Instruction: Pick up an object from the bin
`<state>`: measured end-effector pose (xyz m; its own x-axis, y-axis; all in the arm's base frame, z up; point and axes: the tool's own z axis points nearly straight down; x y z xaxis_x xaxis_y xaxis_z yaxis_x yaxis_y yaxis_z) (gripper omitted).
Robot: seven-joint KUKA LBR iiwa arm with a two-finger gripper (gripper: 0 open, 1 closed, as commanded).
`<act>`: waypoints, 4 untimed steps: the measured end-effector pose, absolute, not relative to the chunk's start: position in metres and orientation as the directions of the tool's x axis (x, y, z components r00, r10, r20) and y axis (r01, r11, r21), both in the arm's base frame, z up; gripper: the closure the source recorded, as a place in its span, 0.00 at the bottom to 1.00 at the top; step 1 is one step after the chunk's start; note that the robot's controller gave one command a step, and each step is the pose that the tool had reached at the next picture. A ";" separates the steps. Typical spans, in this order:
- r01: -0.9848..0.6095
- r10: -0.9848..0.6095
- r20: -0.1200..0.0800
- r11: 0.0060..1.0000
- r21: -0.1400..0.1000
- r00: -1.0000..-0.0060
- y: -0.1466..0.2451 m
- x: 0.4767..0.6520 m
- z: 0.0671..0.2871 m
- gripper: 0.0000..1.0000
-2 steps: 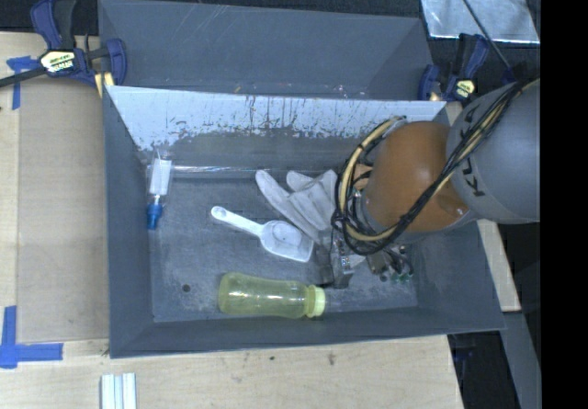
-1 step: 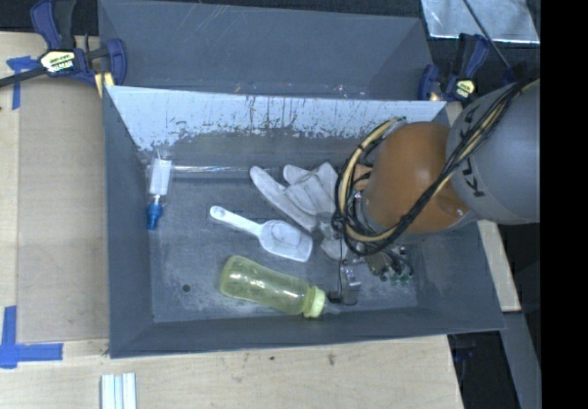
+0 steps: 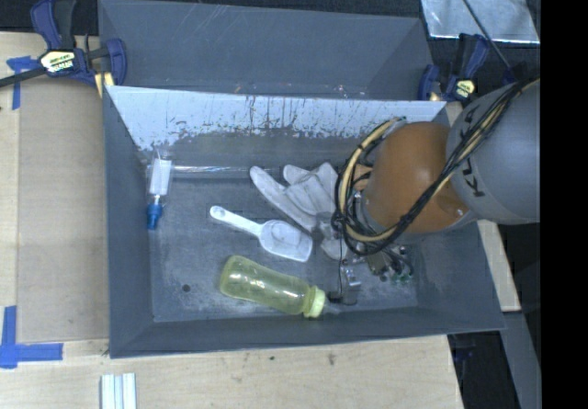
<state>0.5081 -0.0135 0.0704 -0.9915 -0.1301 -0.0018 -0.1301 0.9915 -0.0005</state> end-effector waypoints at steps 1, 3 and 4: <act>-0.091 -0.091 0.002 0.996 -0.001 -0.996 0.014 0.527 0.073 0.00; 0.003 0.003 -0.006 1.000 0.001 -1.000 0.054 0.541 0.077 0.00; -0.066 -0.065 -0.007 0.998 0.000 -0.998 0.104 0.558 0.072 1.00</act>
Offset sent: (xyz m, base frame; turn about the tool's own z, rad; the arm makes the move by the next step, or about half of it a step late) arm 0.0283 0.0539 0.0131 -0.0189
